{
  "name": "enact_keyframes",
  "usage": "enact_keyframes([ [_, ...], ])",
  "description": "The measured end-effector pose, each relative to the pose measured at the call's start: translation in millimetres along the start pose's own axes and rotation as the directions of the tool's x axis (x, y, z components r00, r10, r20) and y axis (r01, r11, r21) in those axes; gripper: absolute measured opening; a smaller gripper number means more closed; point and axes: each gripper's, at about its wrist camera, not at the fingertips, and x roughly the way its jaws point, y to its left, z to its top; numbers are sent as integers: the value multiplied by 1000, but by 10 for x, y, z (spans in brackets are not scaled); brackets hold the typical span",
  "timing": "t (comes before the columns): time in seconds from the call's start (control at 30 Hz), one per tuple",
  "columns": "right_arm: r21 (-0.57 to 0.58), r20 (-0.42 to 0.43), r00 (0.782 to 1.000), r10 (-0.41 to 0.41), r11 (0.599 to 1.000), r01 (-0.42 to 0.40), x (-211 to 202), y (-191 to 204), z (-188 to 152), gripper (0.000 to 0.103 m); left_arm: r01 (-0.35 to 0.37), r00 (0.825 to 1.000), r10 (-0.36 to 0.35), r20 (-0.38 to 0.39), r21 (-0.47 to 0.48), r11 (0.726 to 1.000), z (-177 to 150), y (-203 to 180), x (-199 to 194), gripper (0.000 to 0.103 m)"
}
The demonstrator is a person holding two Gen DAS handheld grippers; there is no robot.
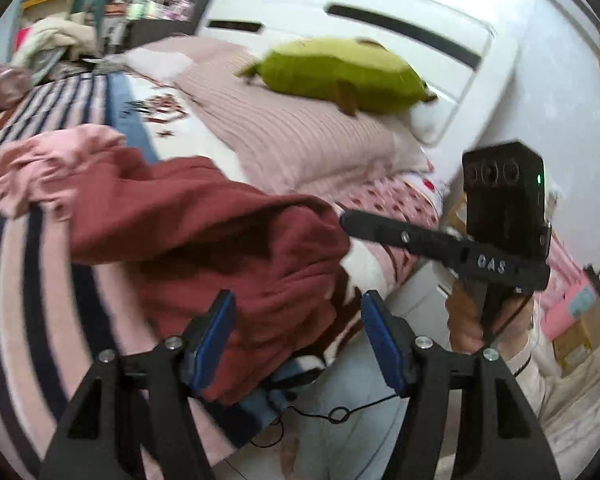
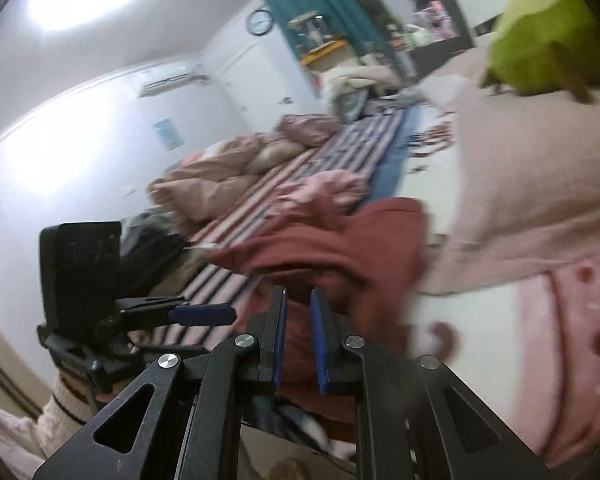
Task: Fold small clothes
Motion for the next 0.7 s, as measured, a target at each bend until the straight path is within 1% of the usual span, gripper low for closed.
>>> enact_keyframes([
  [0.03,-10,-2,999,34,999,-34,55,75,2,7,-20,1000,21,8,-15,1000,-10,44,-30,61],
  [0.1,-60,-13,998,68,996,-68,153,247,15,7,-75,997,76,23,-56,996,-32,171,-106,61],
  [0.13,-83,-22,998,63,994,-65,209,323,19,7,-88,995,91,33,-78,993,-46,237,-144,61],
  [0.17,-105,-33,999,38,994,-41,278,393,37,7,-92,994,97,44,-101,991,-69,314,-194,61],
  [0.2,-119,-52,999,-10,993,4,368,426,45,7,-94,993,102,53,-126,988,-80,374,-213,61],
  [0.23,-122,-74,994,-81,990,72,465,413,56,8,-100,992,110,59,-150,984,-90,428,-220,63],
  [0.27,-120,-90,985,-150,983,139,541,369,60,8,-107,991,119,64,-167,980,-99,464,-209,67],
  [0.3,-116,-105,971,-217,972,205,602,298,45,8,-111,990,125,68,-180,977,-109,493,-194,68],
  [0.33,-102,-123,959,-255,965,243,628,213,19,8,-109,990,124,70,-192,975,-129,523,-186,68],
  [0.47,-29,-198,937,-289,957,289,586,-62,-197,3,-85,992,103,75,-214,973,-187,616,-131,68],
  [0.53,-7,-220,933,-286,956,292,516,-125,-270,3,-69,993,89,80,-227,972,-196,662,-96,68],
  [0.57,-10,-230,932,-281,958,286,504,-115,-262,5,-59,993,80,85,-233,971,-197,685,-87,68],
  [0.63,-54,-240,929,-281,960,276,502,-45,-179,7,-49,993,73,94,-243,969,-169,723,-76,68],
  [0.67,-75,-235,934,-271,963,260,503,3,-118,11,-53,992,79,98,-242,969,-147,736,-82,68],
  [0.7,-94,-225,942,-248,968,232,477,79,-42,16,-60,991,87,103,-240,969,-134,743,-99,68],
])
